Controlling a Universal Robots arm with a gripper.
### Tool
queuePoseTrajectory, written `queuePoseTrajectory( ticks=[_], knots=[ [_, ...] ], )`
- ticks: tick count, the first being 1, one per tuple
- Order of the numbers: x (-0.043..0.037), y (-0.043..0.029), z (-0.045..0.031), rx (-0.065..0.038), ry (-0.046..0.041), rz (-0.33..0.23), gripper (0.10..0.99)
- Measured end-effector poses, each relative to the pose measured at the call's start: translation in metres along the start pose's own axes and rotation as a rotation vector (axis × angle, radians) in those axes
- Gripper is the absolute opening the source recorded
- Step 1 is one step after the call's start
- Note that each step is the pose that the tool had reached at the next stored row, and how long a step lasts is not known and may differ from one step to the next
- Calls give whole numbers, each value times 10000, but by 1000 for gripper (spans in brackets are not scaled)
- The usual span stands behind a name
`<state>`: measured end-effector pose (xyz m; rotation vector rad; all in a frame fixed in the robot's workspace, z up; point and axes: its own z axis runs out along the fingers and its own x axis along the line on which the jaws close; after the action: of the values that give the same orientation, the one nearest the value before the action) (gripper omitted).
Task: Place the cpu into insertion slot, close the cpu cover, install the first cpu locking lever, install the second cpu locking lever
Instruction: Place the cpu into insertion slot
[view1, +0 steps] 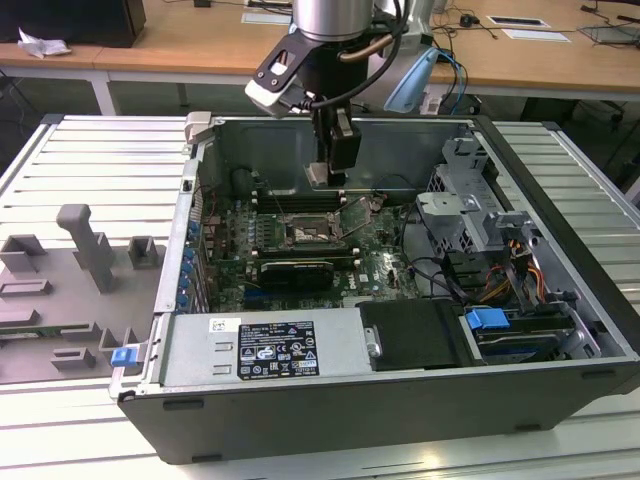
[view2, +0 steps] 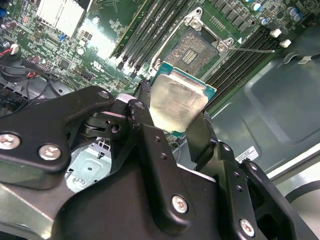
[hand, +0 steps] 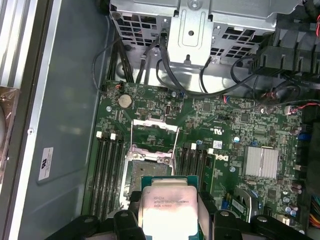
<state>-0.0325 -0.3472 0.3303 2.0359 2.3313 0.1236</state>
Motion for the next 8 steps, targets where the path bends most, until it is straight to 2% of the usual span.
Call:
queuePoseTrajectory(
  ticks=[8],
  knots=[
    [-1, -5, 58, 1, 0, 0, 525]
  ],
)
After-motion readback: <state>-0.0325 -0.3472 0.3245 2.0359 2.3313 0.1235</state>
